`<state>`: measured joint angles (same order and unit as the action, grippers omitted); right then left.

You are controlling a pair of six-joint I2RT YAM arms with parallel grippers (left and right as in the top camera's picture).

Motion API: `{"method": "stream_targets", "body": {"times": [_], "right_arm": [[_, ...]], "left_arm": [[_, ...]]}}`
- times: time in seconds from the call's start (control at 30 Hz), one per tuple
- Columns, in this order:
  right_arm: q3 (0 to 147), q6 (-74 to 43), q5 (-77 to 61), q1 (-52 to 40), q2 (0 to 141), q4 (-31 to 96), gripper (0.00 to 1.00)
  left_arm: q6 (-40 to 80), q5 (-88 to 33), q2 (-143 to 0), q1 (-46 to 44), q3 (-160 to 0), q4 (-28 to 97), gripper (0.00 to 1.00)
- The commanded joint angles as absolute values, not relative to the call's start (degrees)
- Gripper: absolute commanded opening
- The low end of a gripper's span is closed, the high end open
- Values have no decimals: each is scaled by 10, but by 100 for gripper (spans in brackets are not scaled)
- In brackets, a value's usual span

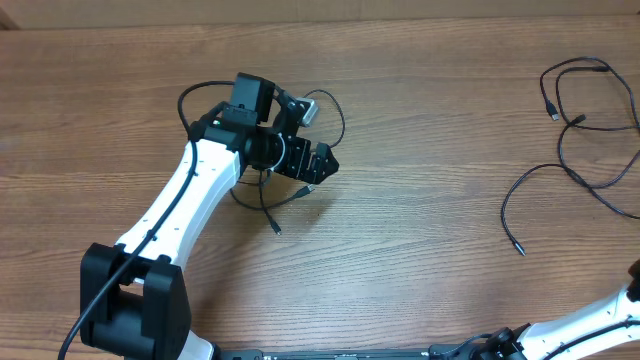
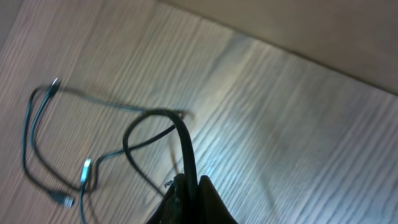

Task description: Untangle cables

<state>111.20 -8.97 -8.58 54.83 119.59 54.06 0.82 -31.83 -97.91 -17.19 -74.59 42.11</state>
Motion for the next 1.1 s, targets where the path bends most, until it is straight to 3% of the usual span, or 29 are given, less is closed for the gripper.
{"method": "stream_targets", "body": {"times": [0.0, 0.07, 0.1, 0.13, 0.17, 0.57, 0.8, 1.07], "right_arm": [[1110, -125, -71, 570, 1199, 531, 8], [1110, -125, -71, 577, 1199, 531, 48], [1110, -127, -71, 579, 1199, 531, 82], [1110, -132, -71, 579, 1199, 532, 94], [1110, -135, -74, 579, 1199, 532, 100], [1111, -135, -136, 579, 1189, 547, 100], [1135, -97, -225, 569, 1084, 569, 100], [1135, -67, -270, 446, 968, 631, 100]], "left_arm": [[-9, -329, -964, -181, -752, 420, 100], [-9, -329, -964, -181, -752, 420, 100], [-9, -329, -964, -181, -752, 419, 100], [-9, -329, -964, -181, -752, 419, 100], [-10, -328, -964, -181, -752, 420, 99], [-13, -327, -965, -184, -752, 420, 100], [6, -330, -963, -184, -760, 397, 100], [90, -130, -905, -184, -806, 410, 100]]}}
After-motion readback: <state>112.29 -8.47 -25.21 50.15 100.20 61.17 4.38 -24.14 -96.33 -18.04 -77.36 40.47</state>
